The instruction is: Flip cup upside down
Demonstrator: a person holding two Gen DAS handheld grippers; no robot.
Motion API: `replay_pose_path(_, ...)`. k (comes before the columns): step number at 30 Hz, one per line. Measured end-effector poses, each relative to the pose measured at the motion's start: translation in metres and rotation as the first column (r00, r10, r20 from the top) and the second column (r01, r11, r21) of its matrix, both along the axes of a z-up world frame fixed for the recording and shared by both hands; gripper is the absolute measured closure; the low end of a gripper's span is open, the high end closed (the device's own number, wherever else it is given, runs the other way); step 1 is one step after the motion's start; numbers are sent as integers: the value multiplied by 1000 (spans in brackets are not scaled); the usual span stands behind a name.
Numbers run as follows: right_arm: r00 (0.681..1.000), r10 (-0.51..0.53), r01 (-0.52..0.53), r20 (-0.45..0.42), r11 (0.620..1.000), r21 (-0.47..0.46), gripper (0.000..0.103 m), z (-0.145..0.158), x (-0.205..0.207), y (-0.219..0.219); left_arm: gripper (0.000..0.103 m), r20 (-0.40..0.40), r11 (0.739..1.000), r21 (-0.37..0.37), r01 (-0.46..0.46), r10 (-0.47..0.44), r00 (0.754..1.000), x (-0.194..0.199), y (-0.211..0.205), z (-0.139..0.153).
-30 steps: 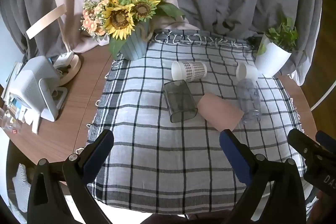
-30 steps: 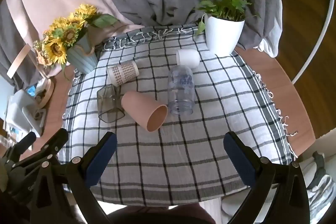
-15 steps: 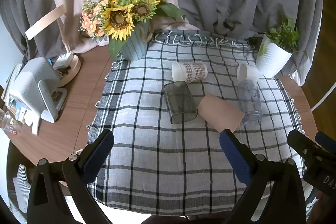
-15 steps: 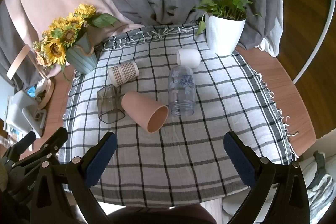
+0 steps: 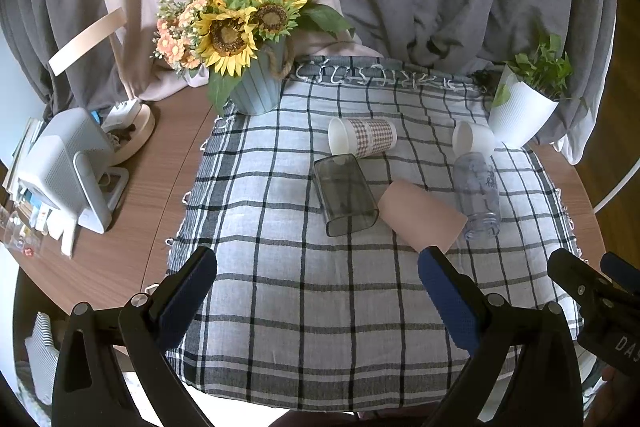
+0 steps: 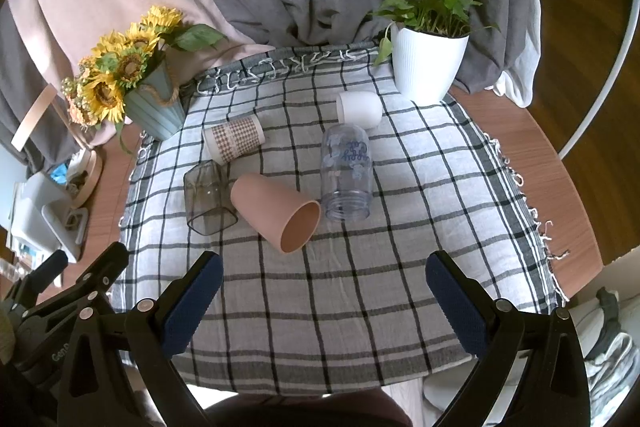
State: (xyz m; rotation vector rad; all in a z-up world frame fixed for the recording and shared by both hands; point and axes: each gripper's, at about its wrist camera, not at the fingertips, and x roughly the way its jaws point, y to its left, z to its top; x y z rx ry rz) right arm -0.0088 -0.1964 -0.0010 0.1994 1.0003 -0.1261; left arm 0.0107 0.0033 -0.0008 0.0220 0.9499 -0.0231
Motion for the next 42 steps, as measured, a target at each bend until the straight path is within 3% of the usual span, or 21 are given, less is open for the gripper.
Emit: replay_pose_path(42,1000,2,-2,-7,1000,1,1,-1,1,1,0,-8,1000,1,-3,3,1000,-6,1,-8)
